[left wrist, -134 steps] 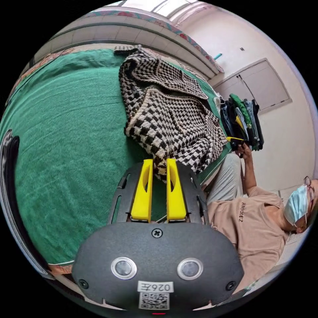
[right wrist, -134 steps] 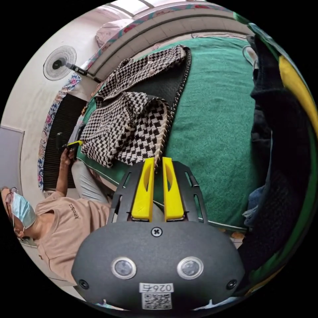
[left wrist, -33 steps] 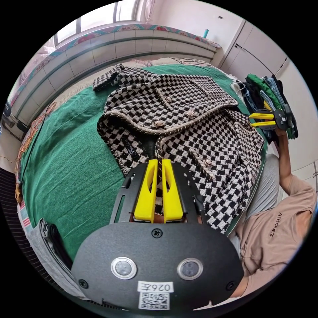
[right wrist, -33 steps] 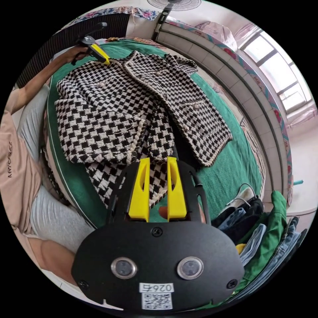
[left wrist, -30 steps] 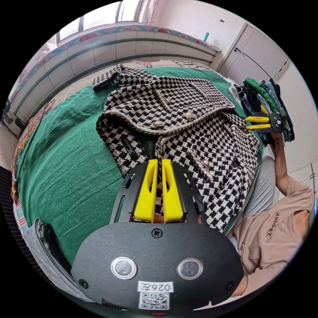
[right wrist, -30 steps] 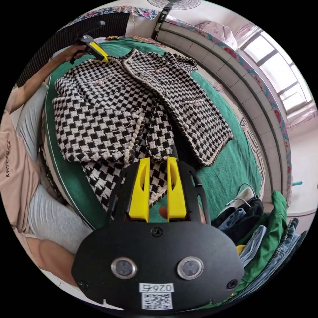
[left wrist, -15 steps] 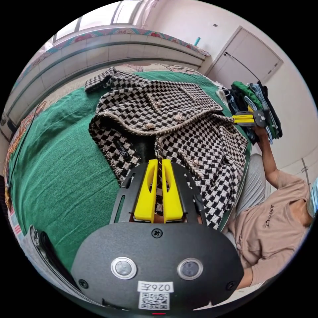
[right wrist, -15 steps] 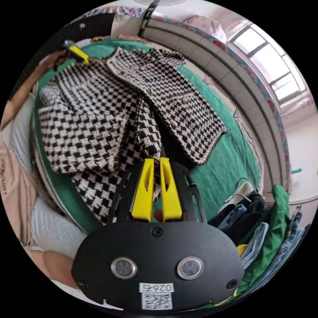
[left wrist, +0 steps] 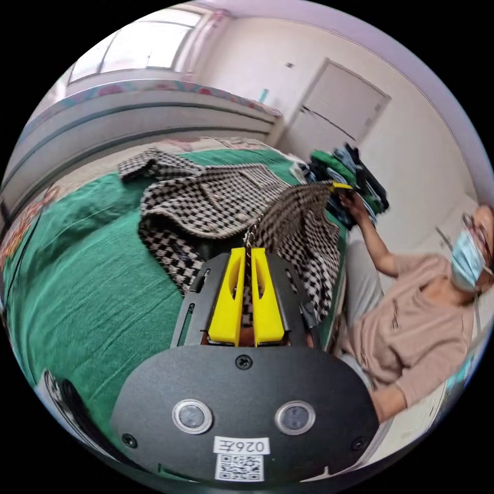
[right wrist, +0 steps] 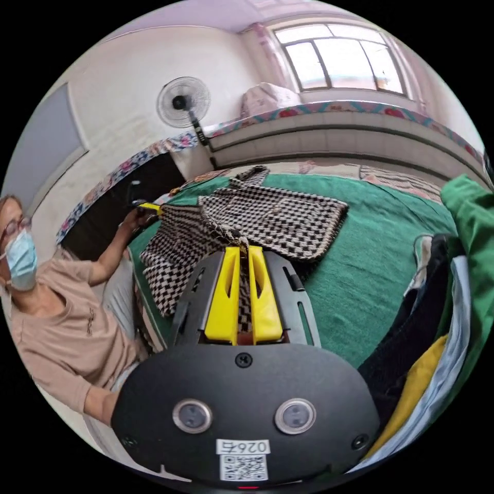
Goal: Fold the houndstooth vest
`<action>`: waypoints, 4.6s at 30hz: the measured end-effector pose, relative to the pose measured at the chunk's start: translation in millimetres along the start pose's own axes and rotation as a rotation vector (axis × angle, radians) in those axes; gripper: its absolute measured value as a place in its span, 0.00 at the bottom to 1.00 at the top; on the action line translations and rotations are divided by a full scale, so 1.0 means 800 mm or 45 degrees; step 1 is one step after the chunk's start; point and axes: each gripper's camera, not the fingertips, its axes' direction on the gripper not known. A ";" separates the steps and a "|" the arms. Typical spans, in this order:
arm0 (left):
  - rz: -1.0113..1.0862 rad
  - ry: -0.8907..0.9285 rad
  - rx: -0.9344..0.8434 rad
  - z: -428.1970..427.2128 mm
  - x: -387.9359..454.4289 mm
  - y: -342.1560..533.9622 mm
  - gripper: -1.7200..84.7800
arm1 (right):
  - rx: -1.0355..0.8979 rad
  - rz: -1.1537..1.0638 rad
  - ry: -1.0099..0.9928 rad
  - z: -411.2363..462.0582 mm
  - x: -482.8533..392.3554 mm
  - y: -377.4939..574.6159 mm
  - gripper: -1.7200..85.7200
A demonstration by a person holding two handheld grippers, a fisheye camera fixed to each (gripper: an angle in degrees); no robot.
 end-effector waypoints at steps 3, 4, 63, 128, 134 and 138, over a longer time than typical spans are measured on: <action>-0.182 -0.114 0.131 0.005 -0.032 0.002 0.03 | -0.022 0.153 0.110 0.032 0.035 -0.004 0.01; -0.218 -0.150 0.108 0.022 -0.043 0.001 0.03 | -0.053 0.219 0.166 0.051 0.049 -0.007 0.01; -0.098 -0.564 -0.691 -0.054 0.065 -0.178 0.01 | -0.523 0.130 0.143 0.082 0.101 -0.229 0.03; 0.241 0.152 -0.744 0.290 0.205 -0.091 0.09 | -0.392 -0.064 0.706 0.071 -0.058 -0.603 0.03; 0.126 0.322 -0.627 0.300 0.149 -0.045 0.02 | -0.368 0.094 0.283 0.082 0.017 -0.546 0.01; 0.078 0.261 -0.321 0.237 0.080 -0.061 0.02 | -0.269 0.174 0.174 0.108 0.061 -0.546 0.01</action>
